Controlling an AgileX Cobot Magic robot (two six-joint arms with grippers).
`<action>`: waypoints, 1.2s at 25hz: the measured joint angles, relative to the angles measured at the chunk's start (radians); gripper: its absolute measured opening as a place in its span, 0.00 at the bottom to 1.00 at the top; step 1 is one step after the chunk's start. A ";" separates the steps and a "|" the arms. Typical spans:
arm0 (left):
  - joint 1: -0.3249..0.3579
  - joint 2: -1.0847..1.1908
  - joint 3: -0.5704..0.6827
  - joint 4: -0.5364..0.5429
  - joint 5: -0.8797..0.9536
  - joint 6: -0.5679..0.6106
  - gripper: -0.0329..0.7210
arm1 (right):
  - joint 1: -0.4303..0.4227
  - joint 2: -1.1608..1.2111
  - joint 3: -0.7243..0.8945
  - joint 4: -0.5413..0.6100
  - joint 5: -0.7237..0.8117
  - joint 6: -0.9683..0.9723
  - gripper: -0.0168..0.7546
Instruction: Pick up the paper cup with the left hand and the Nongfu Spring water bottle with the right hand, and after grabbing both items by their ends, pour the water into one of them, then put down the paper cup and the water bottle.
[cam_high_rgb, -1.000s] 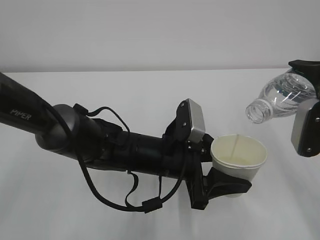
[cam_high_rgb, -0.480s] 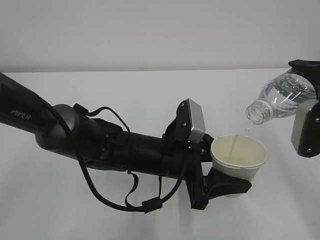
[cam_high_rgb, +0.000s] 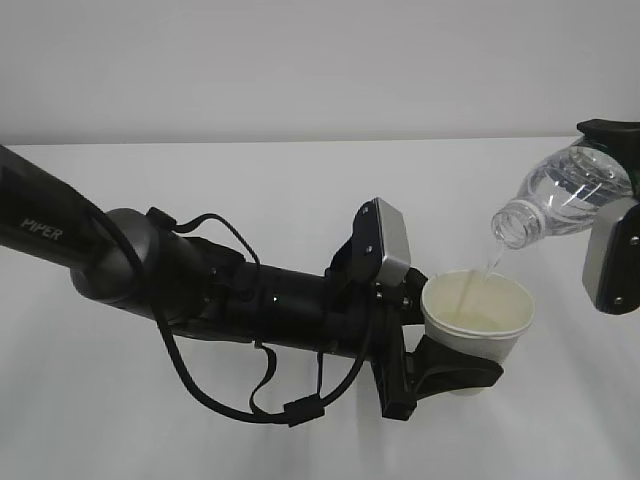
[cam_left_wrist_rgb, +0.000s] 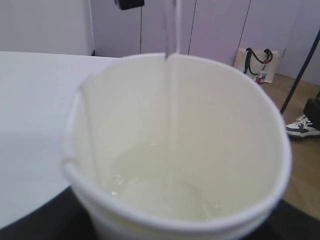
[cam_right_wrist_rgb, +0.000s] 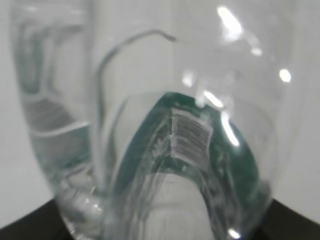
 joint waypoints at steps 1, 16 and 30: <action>0.000 0.000 0.000 0.000 0.000 0.000 0.66 | 0.000 0.000 0.000 0.000 0.000 0.000 0.59; 0.000 0.000 0.000 0.002 0.000 0.000 0.66 | 0.000 0.000 -0.002 0.000 -0.004 -0.002 0.59; 0.000 0.000 0.000 0.002 -0.003 0.000 0.66 | 0.000 0.000 -0.003 0.000 -0.004 -0.006 0.59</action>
